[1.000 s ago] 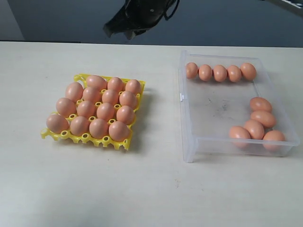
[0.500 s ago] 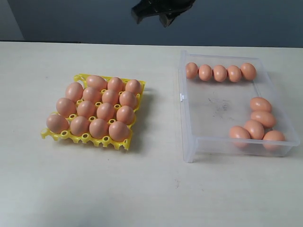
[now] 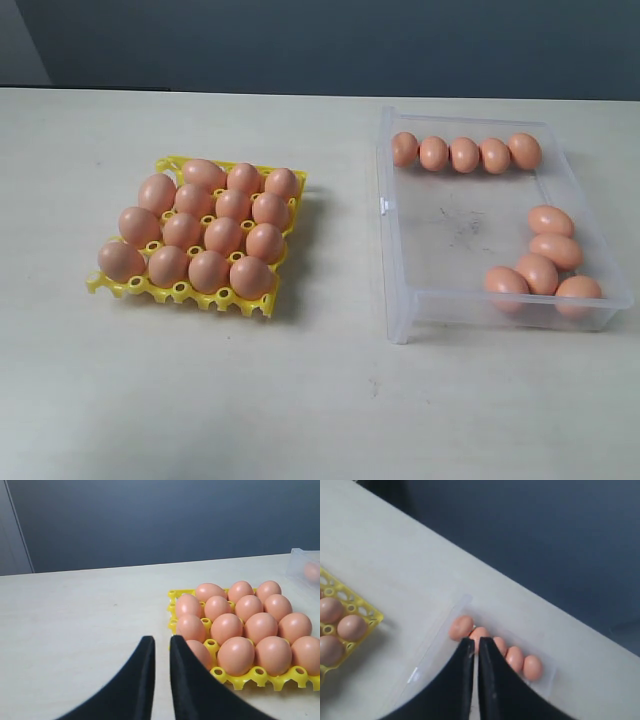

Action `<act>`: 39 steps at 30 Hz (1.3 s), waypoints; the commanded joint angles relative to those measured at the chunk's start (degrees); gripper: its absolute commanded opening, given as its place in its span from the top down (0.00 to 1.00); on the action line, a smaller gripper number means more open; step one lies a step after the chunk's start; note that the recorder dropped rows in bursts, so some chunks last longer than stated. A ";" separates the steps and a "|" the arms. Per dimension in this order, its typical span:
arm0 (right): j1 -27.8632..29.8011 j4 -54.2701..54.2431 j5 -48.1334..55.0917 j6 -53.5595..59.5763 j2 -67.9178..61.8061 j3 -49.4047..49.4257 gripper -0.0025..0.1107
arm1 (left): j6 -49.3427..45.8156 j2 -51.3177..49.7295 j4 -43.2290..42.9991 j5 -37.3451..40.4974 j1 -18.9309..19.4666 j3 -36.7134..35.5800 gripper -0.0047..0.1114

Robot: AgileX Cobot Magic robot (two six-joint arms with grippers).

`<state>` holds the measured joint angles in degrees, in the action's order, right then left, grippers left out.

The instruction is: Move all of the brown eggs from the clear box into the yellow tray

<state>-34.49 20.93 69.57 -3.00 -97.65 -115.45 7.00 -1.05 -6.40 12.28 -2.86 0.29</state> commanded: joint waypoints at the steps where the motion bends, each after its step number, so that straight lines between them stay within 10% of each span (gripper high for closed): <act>1: 0.15 2.22 0.39 -0.34 5.92 -0.12 0.94 | 0.05 -0.36 -0.11 -0.35 -0.10 -0.29 0.85; 12: 0.15 14.17 0.39 -4.30 21.12 8.75 0.94 | 0.05 -0.36 -0.11 -0.35 -0.10 -0.29 0.85; 26: 0.15 23.83 -10.92 -39.97 40.91 58.22 0.98 | 0.05 -0.36 -0.11 -0.35 -0.10 -0.29 0.85; 39: 0.15 20.11 -3.54 -24.43 40.64 55.20 0.98 | 0.05 -0.36 -0.11 -0.35 -0.10 -0.29 0.85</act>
<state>-34.49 43.22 61.31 -32.74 -56.34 -56.28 7.00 -1.05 -6.40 12.28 -2.86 0.29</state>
